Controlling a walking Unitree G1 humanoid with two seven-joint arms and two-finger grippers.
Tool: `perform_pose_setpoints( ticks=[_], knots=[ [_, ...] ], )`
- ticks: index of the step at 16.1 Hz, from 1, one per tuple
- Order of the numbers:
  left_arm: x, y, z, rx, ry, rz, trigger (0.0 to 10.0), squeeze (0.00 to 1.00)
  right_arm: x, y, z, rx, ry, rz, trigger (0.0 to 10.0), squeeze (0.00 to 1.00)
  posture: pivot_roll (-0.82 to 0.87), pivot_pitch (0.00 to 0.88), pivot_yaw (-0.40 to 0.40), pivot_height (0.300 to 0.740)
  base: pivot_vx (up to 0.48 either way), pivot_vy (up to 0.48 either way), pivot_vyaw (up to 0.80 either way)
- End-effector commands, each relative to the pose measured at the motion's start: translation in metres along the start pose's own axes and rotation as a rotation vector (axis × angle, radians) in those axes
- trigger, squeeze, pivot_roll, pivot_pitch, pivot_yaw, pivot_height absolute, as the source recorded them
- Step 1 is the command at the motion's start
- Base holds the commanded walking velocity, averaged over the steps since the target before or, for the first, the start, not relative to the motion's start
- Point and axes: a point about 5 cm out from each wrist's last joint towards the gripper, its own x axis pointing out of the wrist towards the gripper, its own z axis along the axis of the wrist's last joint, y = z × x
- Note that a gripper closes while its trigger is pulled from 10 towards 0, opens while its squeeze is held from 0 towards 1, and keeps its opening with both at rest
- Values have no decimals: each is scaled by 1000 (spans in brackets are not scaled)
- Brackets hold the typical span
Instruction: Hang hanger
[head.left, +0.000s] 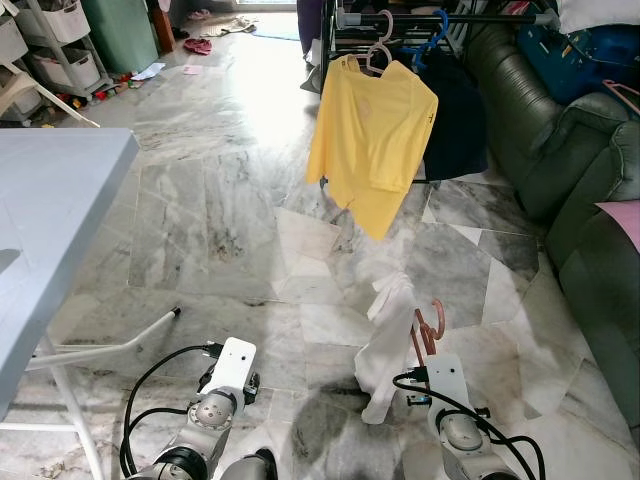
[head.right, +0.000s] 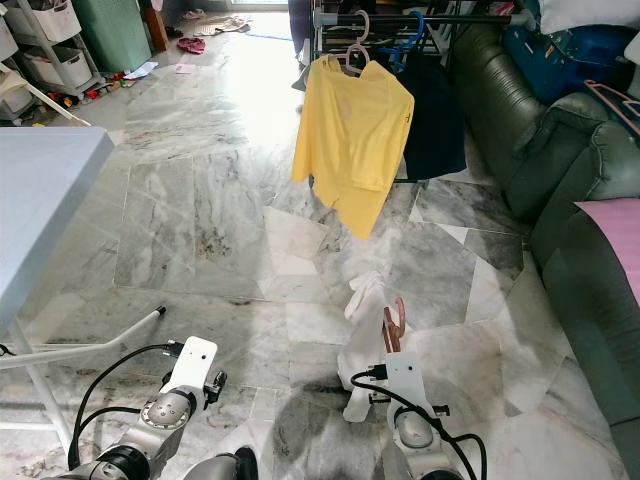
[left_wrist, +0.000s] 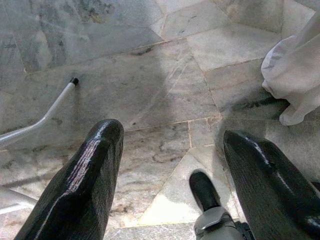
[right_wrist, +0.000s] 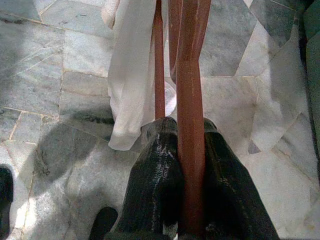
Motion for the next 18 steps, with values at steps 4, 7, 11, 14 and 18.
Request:
perform_pose_setpoints(
  ticks=[4, 7, 11, 14, 18],
  knots=[
    [-2, 2, -10, 13, 36, -2, 10000, 0, -1, 0, -4, -3, 10, 4, 10000, 0, -56, 83, 20, 740, 0, 0, 0],
    [-2, 2, -10, 17, 34, -2, 10000, 0, -1, 0, -4, -3, 9, 4, 10000, 0, -57, 81, 19, 740, 0, 0, 0],
    [-2, 2, -9, 18, 31, -1, 10000, 0, -1, 1, -4, -4, 9, 7, 10000, 0, -55, 80, 17, 740, 0, 0, 0],
    [-2, 1, -9, 17, 31, -3, 10000, 0, -2, 1, -4, -4, 8, 8, 10000, 0, -54, 81, 16, 740, 0, 0, 0],
    [-2, -1, -10, 17, 33, -3, 10000, 0, -1, 1, -4, -4, 8, 11, 10000, 0, -53, 82, 15, 740, 0, 0, 0]
  ],
)
